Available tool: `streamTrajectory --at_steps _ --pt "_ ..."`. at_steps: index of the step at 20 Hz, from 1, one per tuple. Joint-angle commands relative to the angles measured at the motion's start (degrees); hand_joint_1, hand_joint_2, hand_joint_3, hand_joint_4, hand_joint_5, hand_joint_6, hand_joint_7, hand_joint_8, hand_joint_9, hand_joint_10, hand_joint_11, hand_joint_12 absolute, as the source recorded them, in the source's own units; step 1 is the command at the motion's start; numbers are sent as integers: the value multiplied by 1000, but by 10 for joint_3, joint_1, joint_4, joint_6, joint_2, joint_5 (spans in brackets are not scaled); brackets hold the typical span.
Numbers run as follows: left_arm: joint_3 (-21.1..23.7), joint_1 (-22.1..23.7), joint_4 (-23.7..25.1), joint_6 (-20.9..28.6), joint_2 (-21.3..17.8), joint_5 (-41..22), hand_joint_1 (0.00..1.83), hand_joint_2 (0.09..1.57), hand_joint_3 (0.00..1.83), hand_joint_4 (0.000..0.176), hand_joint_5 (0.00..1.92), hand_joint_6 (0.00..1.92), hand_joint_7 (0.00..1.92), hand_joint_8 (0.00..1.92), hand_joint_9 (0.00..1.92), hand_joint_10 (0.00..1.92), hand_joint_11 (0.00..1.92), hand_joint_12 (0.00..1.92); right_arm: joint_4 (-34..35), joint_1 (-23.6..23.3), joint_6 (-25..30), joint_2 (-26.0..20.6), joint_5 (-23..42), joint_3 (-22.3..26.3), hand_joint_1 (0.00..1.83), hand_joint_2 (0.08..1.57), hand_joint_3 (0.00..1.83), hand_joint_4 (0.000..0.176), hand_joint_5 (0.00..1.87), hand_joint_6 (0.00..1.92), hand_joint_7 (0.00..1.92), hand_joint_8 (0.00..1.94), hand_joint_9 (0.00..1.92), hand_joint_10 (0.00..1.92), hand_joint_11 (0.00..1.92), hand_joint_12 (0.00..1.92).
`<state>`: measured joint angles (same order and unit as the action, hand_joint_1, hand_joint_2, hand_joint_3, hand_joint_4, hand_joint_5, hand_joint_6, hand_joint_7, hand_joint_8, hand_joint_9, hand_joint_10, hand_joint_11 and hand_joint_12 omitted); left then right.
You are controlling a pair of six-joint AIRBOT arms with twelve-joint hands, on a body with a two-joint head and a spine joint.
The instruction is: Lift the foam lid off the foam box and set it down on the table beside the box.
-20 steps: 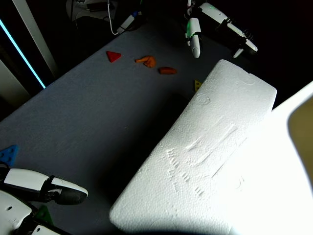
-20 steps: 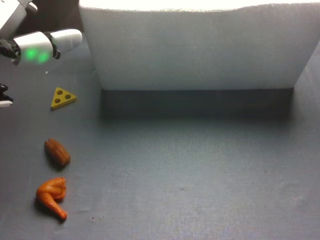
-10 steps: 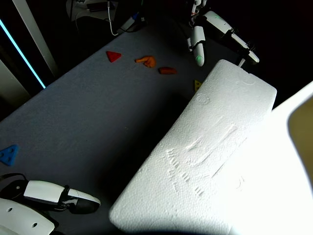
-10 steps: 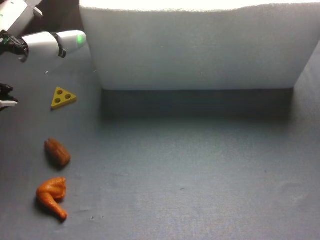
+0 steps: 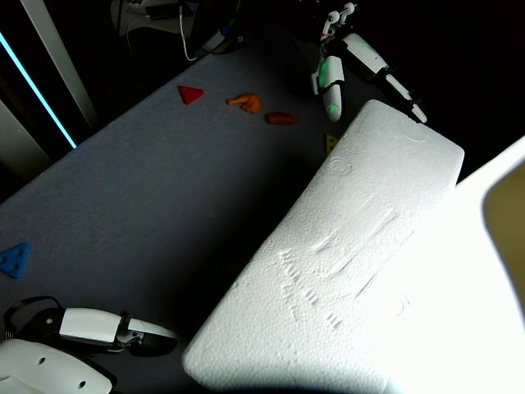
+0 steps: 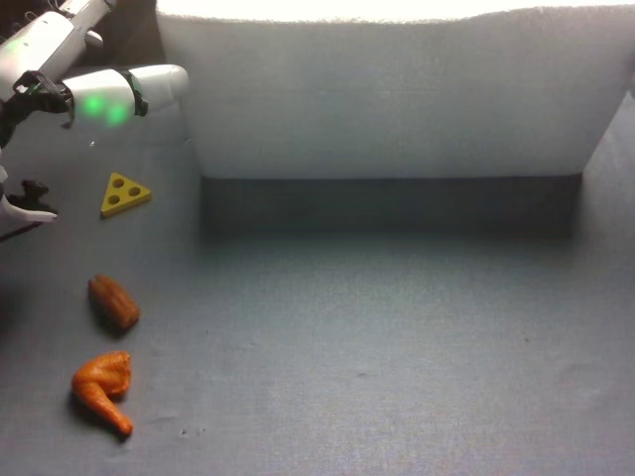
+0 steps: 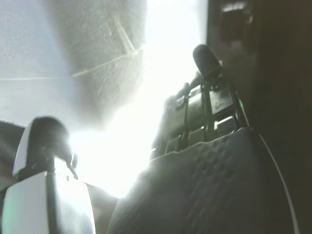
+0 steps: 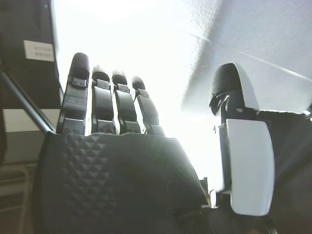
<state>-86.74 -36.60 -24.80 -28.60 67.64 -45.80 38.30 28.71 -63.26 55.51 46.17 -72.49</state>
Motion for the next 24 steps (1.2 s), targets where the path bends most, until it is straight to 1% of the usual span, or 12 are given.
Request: streamTrajectory --at_steps 1,3,4,5,7,11,13,15,16,20,22,24 --pt "-5 8 3 6 0 -69 476 1029 0 8 0 0 0 0 0 0 0 708 -11 -5 11 -6 72 -7 568 1125 0 0 0 0 0 0 0 0 0 791" --pt "-12 10 3 18 8 -69 458 1040 1 7 0 0 0 0 0 0 0 584 -12 -5 22 -3 76 -9 582 1105 0 0 0 0 0 0 0 0 0 120" --pt "-17 11 3 25 13 -69 460 1047 1 0 0 0 0 0 0 0 0 528 -13 -5 25 -1 78 -9 570 1107 1 0 0 0 0 0 0 0 0 23" --pt "-19 12 3 28 16 -69 448 1044 0 0 0 0 0 0 5 2 0 521 -15 -5 32 0 80 -11 575 1107 1 0 0 0 0 0 0 0 0 4" --pt "-25 15 6 37 22 -69 451 1007 0 5 0 0 0 0 4 1 0 363 -24 -5 66 6 86 -17 552 1106 1 0 0 0 0 0 0 0 0 0" --pt "-37 21 10 53 34 -67 487 1044 6 0 0 0 0 0 0 0 0 67 -27 -5 73 12 90 -20 596 1117 5 0 0 0 0 0 0 0 0 0" --pt "-40 25 14 54 38 -64 489 1043 0 0 0 0 0 0 0 0 0 143 -29 -5 78 14 91 -21 614 1093 0 0 0 0 0 0 0 0 0 0" --pt "-43 30 18 56 42 -64 506 1048 1 1 0 0 0 0 0 0 0 21 -36 -5 105 20 93 -30 615 1100 0 0 0 0 0 0 0 0 0 0" --pt "-45 32 19 59 44 -64 498 1054 3 9 0 0 0 0 0 0 9 14 -40 -5 121 24 95 -35 627 1086 0 0 0 0 0 0 0 0 0 0" --pt "-56 40 24 64 53 -58 473 1057 3 0 0 0 0 0 0 0 14 21 -46 -5 129 30 97 -40 585 1096 0 0 0 0 0 0 0 0 0 0" --pt "-59 43 27 66 57 -56 491 1043 0 22 9 3 0 0 0 0 1 3 -47 -5 129 32 99 -41 563 1099 0 0 0 0 0 0 0 0 0 0" --pt "-60 46 27 67 59 -56 469 1050 0 28 4 1 0 0 0 0 0 0 -47 -5 135 34 103 -42 541 1101 1 0 0 0 0 0 0 0 0 0"
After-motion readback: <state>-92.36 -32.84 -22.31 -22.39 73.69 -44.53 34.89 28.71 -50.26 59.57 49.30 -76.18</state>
